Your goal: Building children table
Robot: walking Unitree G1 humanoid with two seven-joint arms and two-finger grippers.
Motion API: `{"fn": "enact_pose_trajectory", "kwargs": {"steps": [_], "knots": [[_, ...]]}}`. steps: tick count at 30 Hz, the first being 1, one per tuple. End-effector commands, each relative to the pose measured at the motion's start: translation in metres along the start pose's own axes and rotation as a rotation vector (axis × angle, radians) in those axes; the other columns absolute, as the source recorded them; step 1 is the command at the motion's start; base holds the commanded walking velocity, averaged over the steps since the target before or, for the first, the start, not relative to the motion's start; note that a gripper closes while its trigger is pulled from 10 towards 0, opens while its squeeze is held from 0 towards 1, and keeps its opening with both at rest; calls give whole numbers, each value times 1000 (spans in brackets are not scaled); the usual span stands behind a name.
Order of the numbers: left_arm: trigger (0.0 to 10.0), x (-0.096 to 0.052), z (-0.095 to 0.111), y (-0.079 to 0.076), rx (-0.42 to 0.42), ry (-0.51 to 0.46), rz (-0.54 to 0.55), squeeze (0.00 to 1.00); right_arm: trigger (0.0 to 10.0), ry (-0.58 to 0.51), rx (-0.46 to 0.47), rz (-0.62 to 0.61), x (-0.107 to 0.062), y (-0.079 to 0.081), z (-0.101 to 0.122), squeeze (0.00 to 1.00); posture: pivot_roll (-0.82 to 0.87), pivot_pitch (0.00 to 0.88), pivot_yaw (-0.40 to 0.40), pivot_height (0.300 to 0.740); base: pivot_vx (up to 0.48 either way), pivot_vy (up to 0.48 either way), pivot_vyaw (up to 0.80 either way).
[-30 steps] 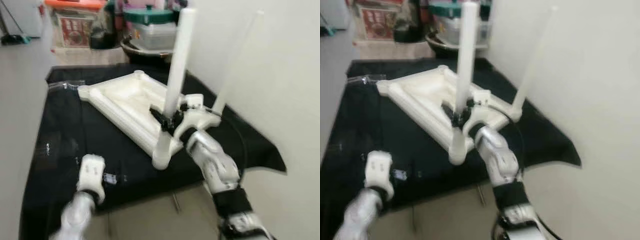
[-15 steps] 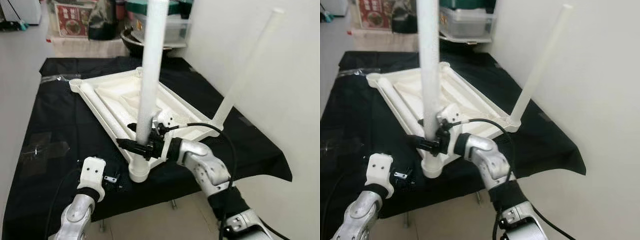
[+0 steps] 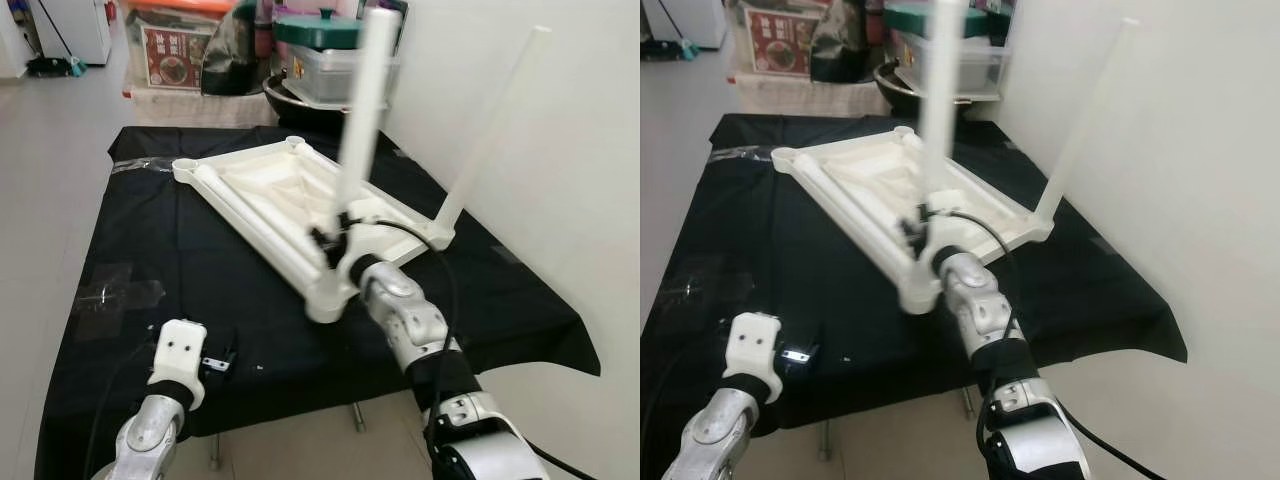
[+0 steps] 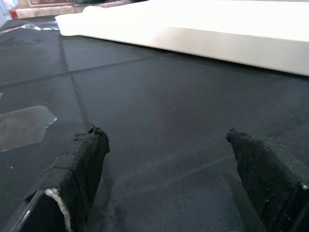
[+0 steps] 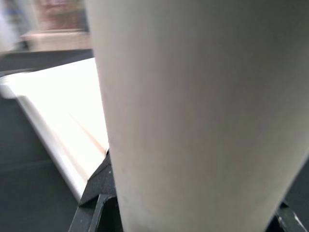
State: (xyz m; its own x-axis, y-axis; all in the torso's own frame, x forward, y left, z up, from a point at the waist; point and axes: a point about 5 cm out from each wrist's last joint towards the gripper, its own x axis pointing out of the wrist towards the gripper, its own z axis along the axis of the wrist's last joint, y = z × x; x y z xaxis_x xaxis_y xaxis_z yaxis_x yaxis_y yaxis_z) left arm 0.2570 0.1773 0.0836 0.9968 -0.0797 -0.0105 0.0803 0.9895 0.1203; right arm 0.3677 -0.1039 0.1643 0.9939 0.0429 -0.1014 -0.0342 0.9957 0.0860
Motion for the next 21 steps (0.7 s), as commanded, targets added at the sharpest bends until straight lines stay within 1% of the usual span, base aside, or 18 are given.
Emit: {"fn": "enact_pose_trajectory", "kwargs": {"steps": [1, 3, 4, 5, 6, 7, 8, 9, 10, 12, 13, 14, 15, 16, 17, 18, 20, 21], "knots": [[10000, 1, 0, -5, -4, 2, -17, 0, 10000, 103, -77, -3, -11, 6, -23, 0, 143, 0, -141, 740, 0, 0, 0], [10000, 1, 0, -5, -4, 2, -17, 0, 10000, 103, -77, -3, -11, 6, -23, 0, 143, 0, -141, 740, 0, 0, 0], [10000, 1, 0, -5, -4, 2, -22, 0, 10000, 62, -48, 101, -15, 21, -17, 0, 140, 0, -140, 740, 0, 0, 0], [10000, 1, 0, -5, -4, 2, -22, 0, 10000, 62, -48, 101, -15, 21, -17, 0, 140, 0, -140, 740, 0, 0, 0], [10000, 2, 0, -6, -4, 2, -25, 0, 10000, 8, -2, 208, -17, 31, -9, 1000, 140, 0, -140, 740, 0, 0, 0], [10000, 2, 0, -6, -4, 2, -25, 0, 10000, 8, -2, 208, -17, 31, -9, 1000, 140, 0, -140, 740, 0, 0, 0], [10000, 2, 0, -6, -3, 2, -26, 0, 10000, -32, 52, 284, -17, 36, -2, 1000, 147, 0, -142, 740, 0, 0, 0], [10000, 2, 0, -5, -3, 0, -22, 0, 10000, -72, 71, 397, -15, 40, 9, 1000, 153, 0, -148, 740, 0, 0, 0], [10000, 2, 0, -5, -3, 0, -22, 0, 10000, -72, 71, 397, -15, 40, 9, 1000, 153, 0, -148, 740, 0, 0, 0], [10000, 3, 1, -4, -2, -2, -15, 0, 10000, -111, 63, 536, -11, 44, 27, 1000, 155, 0, -152, 740, 0, 0, 0], [10000, 3, 1, -4, -2, -2, -15, 0, 10000, -111, 63, 536, -11, 44, 27, 1000, 155, 0, -152, 740, 0, 0, 0], [10000, 3, 1, -3, -2, -2, -14, 0, 10000, -142, 65, 664, -16, 46, 38, 0, 156, 0, -153, 740, 0, 0, 0], [10000, 3, 1, -3, -2, -2, -14, 0, 10000, -165, 65, 812, -23, 47, 46, 0, 158, 0, -153, 740, 0, 0, 0], [10000, 3, 1, -3, -2, -2, -14, 0, 10000, -165, 65, 812, -23, 47, 46, 0, 158, 0, -153, 740, 0, 0, 0], [10000, 3, 1, -4, -2, -3, -14, 0, 10000, -179, 63, 914, -30, 48, 51, 0, 158, 0, -153, 740, 0, 0, 0], [10000, 3, 1, -4, -2, -3, -14, 0, 10000, -179, 63, 914, -30, 48, 51, 0, 158, 0, -153, 740, 0, 0, 0], [10000, 3, 1, -3, -1, -5, -13, 0, 10000, -183, -11, 1084, -40, 47, 50, 0, 164, 0, -158, 740, 0, 0, 0], [10000, 3, 1, -3, -1, -5, -13, 0, 10000, -183, -11, 1084, -40, 47, 50, 0, 164, 0, -158, 740, 0, 0, 0]]}}
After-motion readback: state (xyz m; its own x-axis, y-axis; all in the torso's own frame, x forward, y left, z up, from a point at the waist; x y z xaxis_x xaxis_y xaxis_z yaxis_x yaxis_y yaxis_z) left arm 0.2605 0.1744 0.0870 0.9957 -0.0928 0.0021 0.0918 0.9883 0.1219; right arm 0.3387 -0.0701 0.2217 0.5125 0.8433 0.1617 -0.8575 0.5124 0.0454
